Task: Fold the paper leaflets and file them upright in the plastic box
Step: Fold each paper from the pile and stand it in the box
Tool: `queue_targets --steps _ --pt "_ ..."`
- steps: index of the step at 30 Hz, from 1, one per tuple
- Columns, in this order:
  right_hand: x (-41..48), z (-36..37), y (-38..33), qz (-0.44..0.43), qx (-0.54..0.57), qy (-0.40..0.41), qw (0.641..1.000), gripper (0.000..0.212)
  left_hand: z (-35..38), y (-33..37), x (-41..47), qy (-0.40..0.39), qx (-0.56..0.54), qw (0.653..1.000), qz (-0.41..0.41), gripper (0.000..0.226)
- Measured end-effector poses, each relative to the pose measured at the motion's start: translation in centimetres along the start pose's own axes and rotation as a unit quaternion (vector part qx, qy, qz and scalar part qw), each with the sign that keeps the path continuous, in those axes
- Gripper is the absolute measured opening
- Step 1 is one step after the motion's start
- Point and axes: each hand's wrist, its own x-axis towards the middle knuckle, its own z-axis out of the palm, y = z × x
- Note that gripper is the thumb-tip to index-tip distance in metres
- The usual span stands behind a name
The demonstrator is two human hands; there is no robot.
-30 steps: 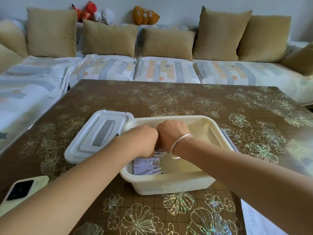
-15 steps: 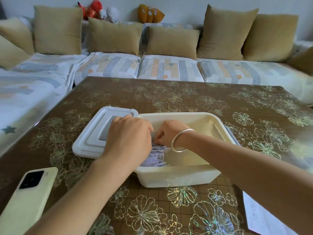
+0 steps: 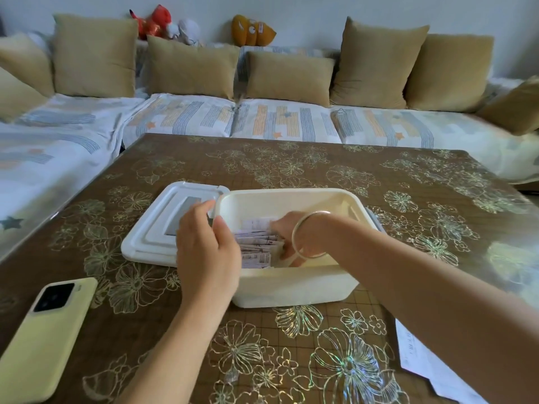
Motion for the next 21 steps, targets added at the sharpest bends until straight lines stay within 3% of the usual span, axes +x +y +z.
queue_targets --steps 2,7,12,21 --pt "0.2 0.7 -0.6 0.022 0.08 -0.005 0.997 0.026 0.3 -0.6 0.1 -0.018 -0.066 0.995 -0.075 0.036" --pt "0.8 0.6 -0.5 0.07 0.192 -0.001 0.979 0.031 0.7 -0.9 0.0 0.005 -0.08 0.995 -0.058 0.034" --pt "0.1 0.0 -0.1 0.092 0.135 -0.02 0.986 0.048 1.2 -0.8 0.1 0.032 -0.07 0.996 -0.054 0.034" --pt "-1.1 -1.0 0.1 0.012 0.134 0.046 0.99 0.033 2.3 -0.3 1.9 0.081 -0.034 0.996 -0.025 0.038"
